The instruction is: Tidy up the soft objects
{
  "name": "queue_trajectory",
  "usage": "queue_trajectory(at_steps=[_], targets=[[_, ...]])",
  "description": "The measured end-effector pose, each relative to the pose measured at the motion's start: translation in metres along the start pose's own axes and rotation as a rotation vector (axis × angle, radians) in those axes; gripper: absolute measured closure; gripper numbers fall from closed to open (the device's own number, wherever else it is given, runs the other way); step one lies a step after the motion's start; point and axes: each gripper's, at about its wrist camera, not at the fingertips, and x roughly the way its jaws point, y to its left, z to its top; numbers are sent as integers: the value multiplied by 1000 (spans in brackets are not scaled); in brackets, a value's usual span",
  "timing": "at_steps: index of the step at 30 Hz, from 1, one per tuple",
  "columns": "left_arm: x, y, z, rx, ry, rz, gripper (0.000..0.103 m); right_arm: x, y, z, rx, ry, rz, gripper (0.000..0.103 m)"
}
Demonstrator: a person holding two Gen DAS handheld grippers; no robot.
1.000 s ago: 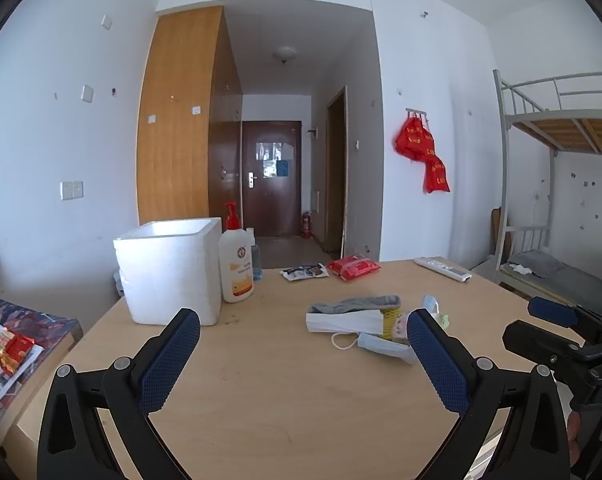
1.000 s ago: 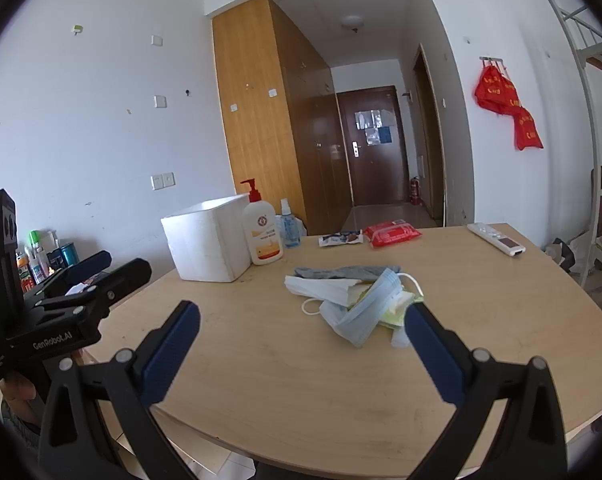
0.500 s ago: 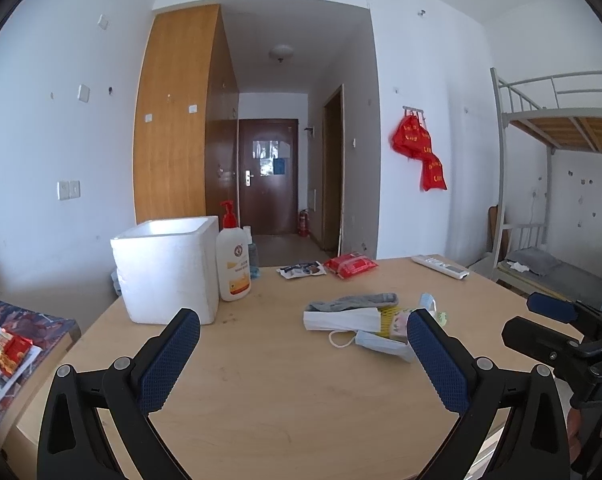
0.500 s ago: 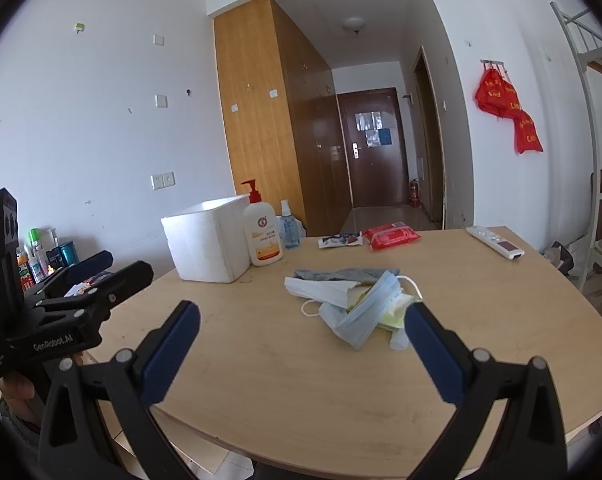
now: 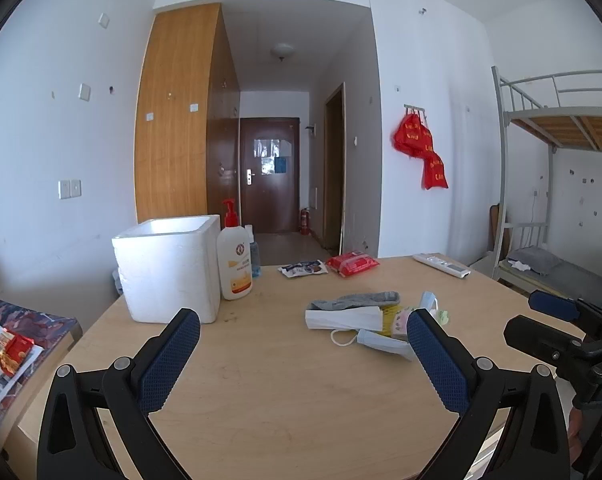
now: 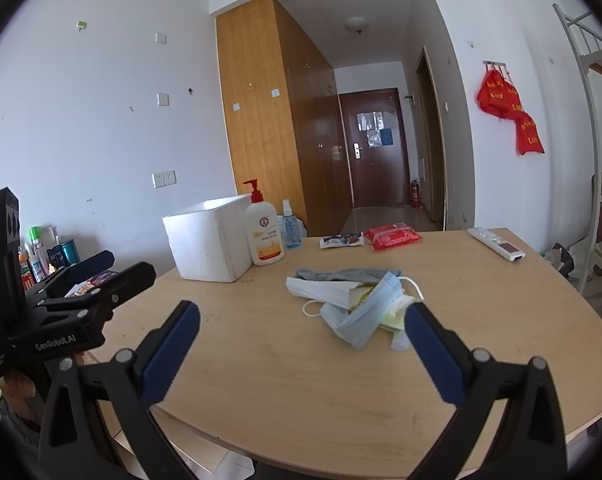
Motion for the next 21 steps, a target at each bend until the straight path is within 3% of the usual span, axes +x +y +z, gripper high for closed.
queue_trajectory(at_steps=[21], targets=[[1, 0, 0, 2, 5, -4, 0, 0, 0, 0, 3, 3, 0, 0]])
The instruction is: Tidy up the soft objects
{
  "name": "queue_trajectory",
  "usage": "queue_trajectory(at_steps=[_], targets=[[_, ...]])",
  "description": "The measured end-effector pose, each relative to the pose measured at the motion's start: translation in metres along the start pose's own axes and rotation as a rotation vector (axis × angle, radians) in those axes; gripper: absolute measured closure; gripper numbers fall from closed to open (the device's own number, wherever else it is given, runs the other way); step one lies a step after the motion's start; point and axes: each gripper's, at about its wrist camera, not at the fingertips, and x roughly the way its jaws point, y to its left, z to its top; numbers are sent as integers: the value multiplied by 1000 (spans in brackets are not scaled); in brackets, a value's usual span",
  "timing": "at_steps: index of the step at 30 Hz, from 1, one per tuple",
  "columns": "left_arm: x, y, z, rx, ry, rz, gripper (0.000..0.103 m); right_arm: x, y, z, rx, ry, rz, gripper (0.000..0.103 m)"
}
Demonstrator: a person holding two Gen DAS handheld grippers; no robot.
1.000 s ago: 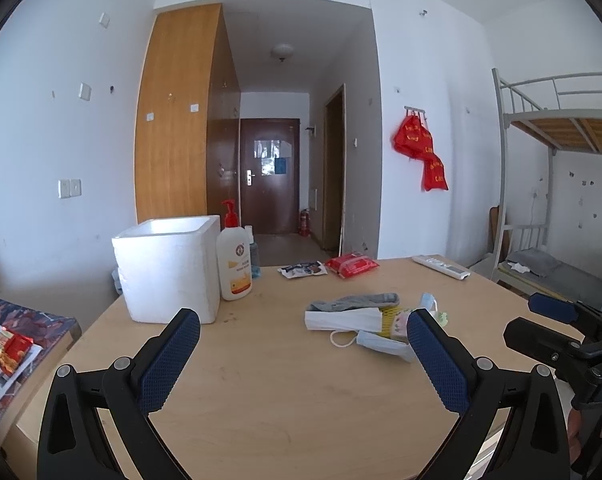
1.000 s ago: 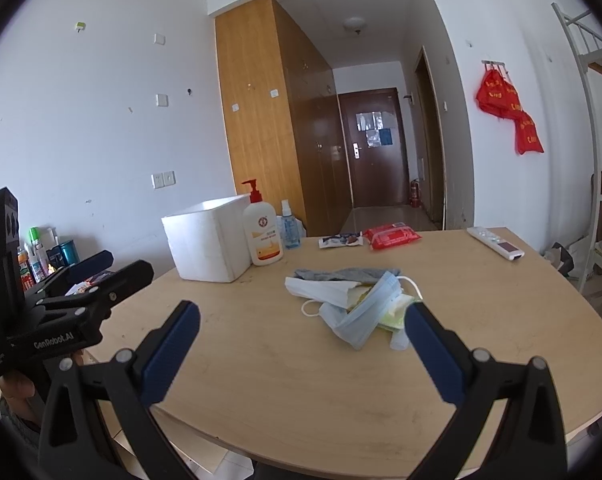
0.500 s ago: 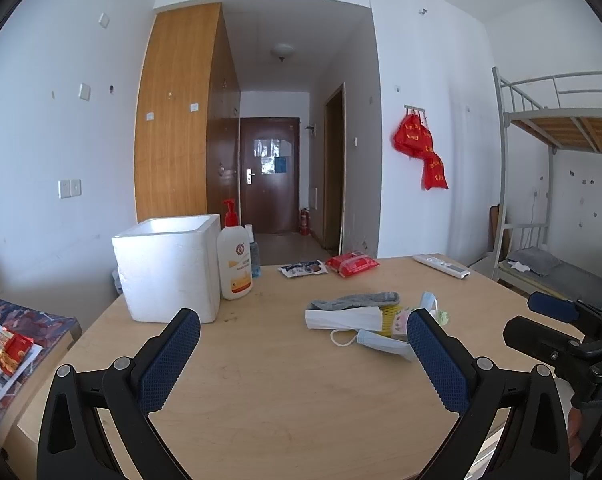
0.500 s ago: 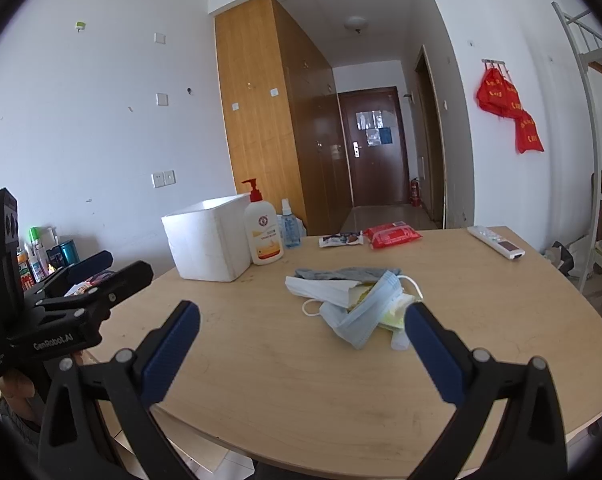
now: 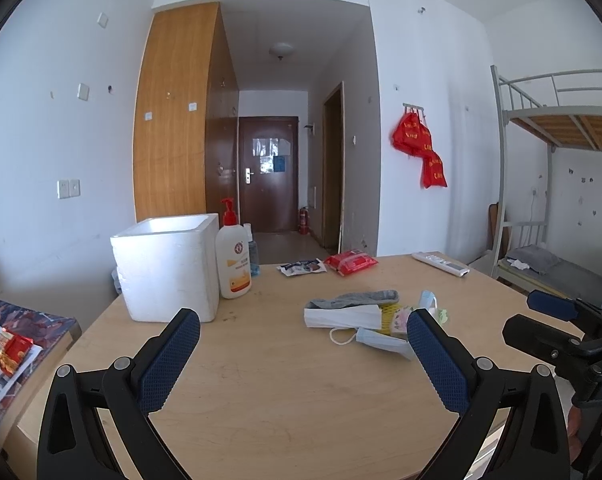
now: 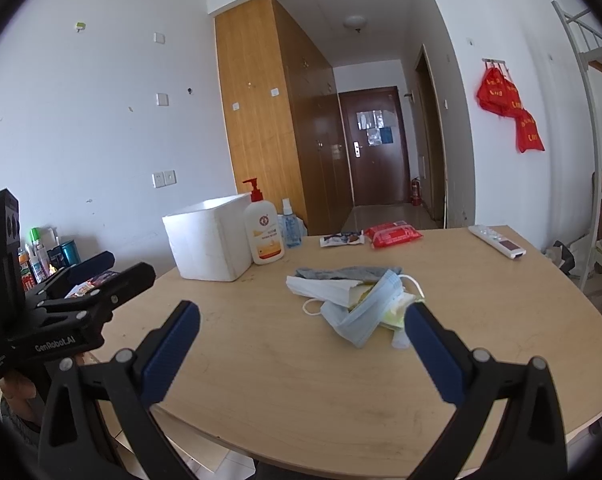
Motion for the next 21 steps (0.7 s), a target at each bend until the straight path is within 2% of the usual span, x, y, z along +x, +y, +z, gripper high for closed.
queue_trajectory(at_steps=[21], targets=[[23, 2, 4, 1, 33, 3, 0, 16, -9, 5, 9, 30, 3, 0]])
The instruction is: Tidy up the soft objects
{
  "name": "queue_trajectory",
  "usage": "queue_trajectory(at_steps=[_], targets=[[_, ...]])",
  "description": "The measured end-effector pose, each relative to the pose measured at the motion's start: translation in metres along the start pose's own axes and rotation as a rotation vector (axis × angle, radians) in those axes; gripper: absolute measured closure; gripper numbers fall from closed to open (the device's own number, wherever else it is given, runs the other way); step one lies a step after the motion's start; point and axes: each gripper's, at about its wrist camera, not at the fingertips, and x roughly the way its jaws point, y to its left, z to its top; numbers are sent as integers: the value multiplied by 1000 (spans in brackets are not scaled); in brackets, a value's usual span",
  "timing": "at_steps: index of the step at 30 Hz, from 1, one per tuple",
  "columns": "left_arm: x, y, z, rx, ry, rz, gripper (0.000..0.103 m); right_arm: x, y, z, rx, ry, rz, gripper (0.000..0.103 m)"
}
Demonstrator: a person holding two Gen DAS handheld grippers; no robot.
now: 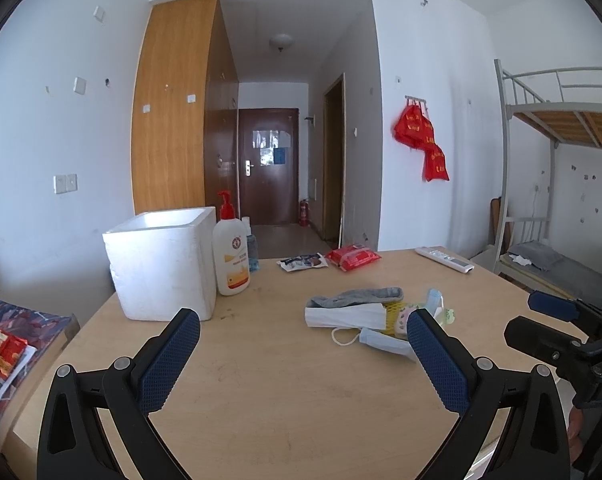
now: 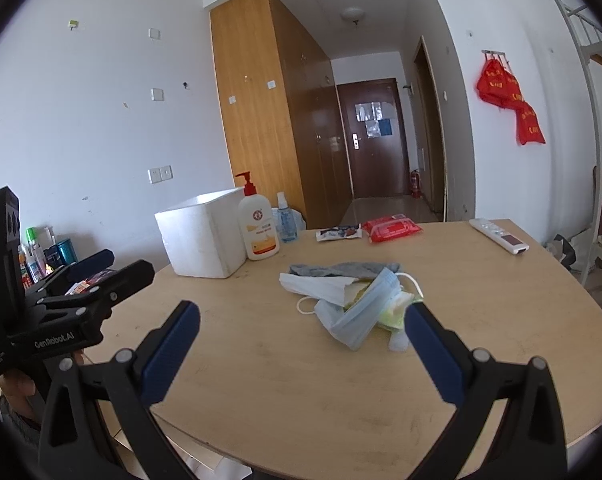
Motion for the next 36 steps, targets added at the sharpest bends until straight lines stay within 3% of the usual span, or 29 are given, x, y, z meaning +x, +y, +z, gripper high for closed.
queue_trajectory(at_steps=[13, 27, 32, 36], targets=[[50, -1, 9, 13, 76, -25, 0, 42, -26, 9, -4, 112, -87, 0], [122, -2, 16, 21, 185, -84, 0, 85, -51, 13, 46, 217, -36, 0], [144, 1, 16, 14, 236, -126, 0, 92, -52, 11, 57, 241, -10, 11], [161, 3, 17, 4, 275, -205, 0, 98, -53, 9, 73, 272, 21, 18]])
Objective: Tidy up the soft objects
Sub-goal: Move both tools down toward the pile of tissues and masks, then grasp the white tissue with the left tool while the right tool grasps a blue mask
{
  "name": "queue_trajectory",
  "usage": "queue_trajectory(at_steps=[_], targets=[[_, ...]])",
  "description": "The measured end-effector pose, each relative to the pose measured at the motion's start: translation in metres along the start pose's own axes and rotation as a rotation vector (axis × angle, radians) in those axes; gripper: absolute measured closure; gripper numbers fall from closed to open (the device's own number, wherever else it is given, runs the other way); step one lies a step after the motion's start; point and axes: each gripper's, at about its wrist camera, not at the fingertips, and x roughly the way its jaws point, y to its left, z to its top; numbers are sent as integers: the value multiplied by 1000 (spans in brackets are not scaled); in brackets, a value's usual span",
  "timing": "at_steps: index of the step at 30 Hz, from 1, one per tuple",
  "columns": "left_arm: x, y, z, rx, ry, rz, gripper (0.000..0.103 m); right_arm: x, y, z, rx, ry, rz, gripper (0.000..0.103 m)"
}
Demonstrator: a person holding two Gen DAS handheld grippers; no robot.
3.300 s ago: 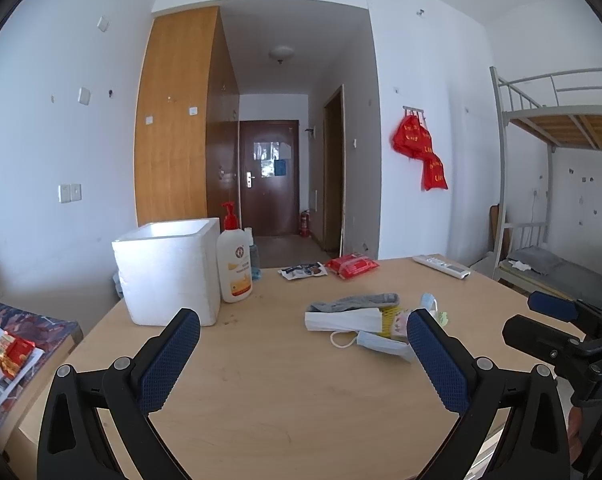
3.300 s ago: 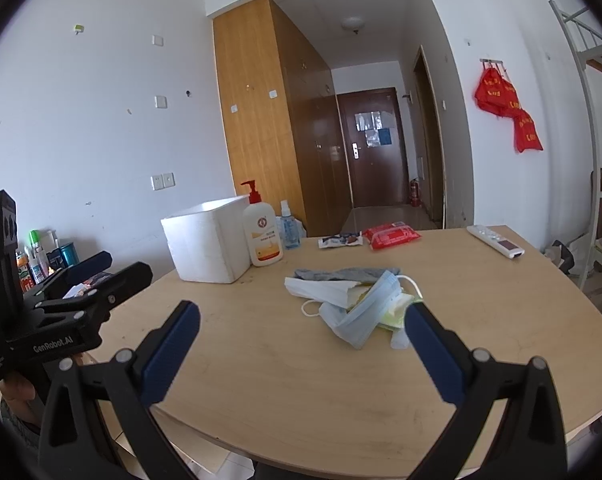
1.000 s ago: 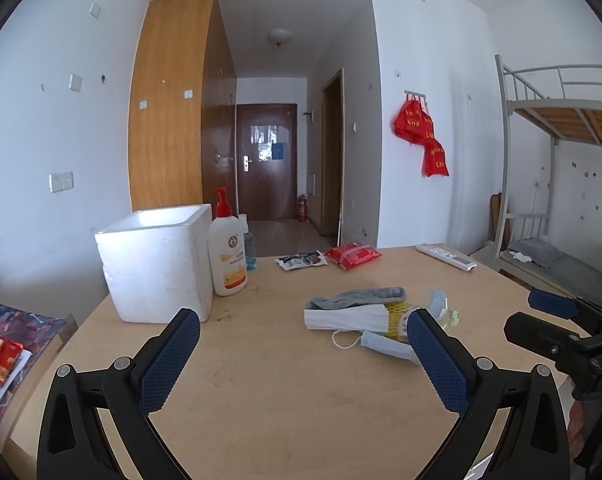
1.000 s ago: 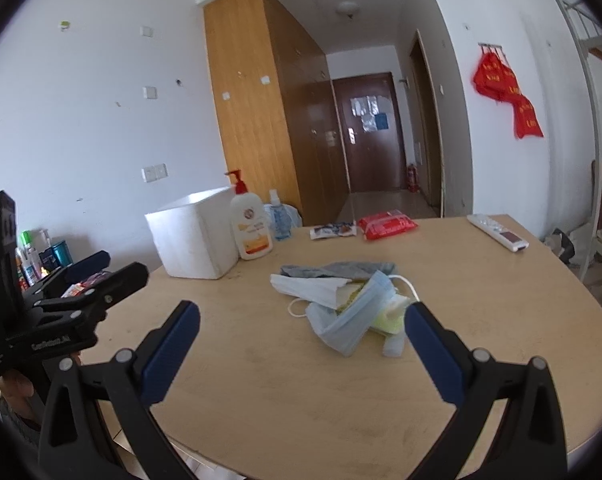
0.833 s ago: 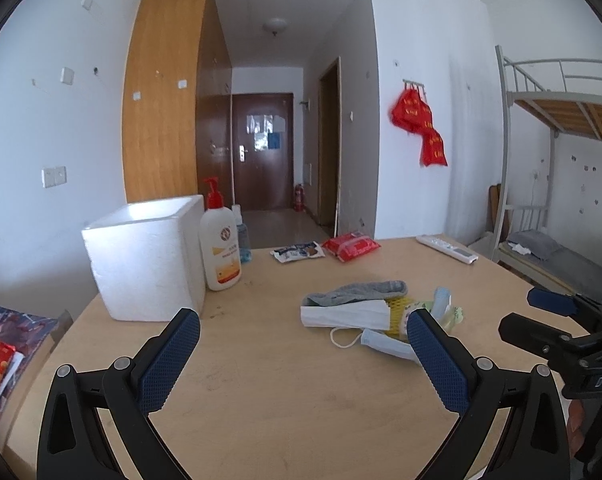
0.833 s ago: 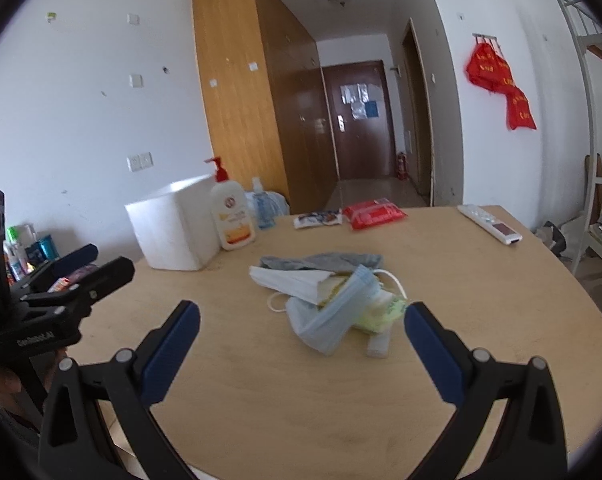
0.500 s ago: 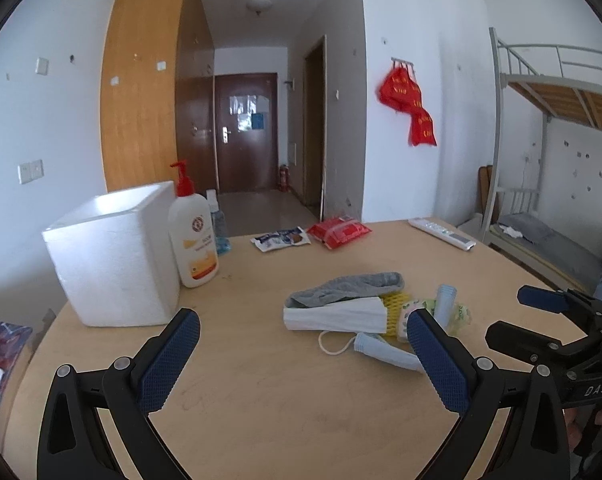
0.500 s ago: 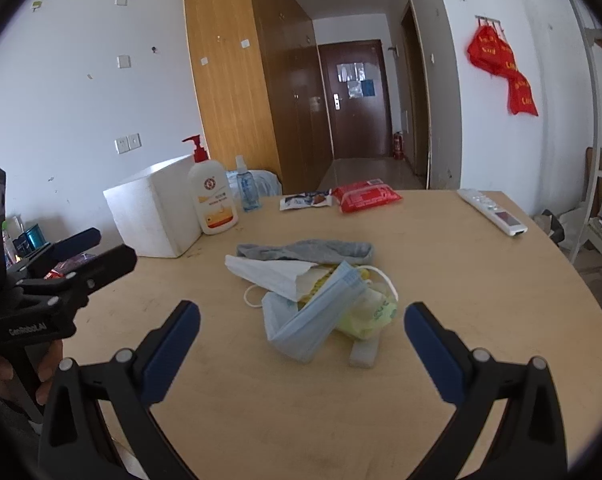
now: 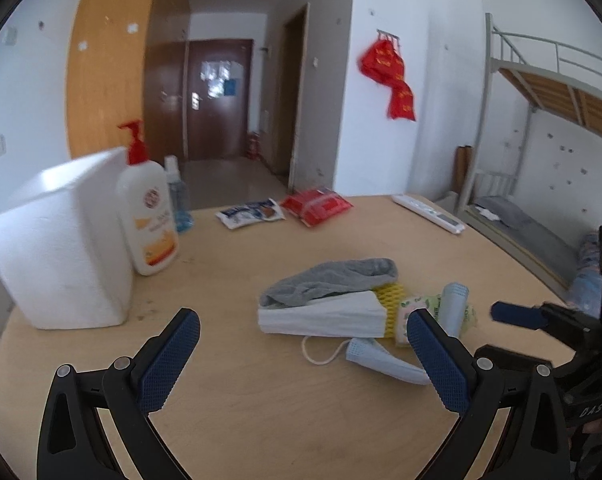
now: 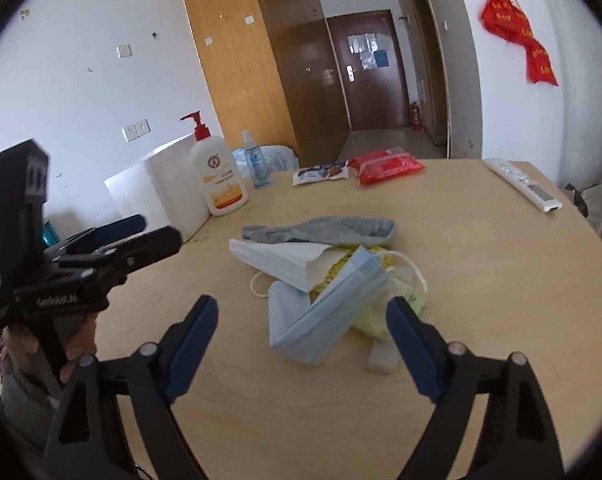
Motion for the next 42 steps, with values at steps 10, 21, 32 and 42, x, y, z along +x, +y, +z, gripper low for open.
queue_trajectory(at_steps=[10, 21, 32, 42], targets=[[52, -5, 9, 39, 117, -90, 0, 29, -3, -2, 24, 80, 29, 38], [102, 23, 1, -157, 248, -167, 6, 40, -8, -1, 16, 105, 54, 46], [123, 25, -7, -161, 327, -182, 78, 40, -9, -1, 15, 107, 56, 46], [108, 21, -7, -124, 282, -195, 100, 45, -9, 0, 29, 117, 17, 46]])
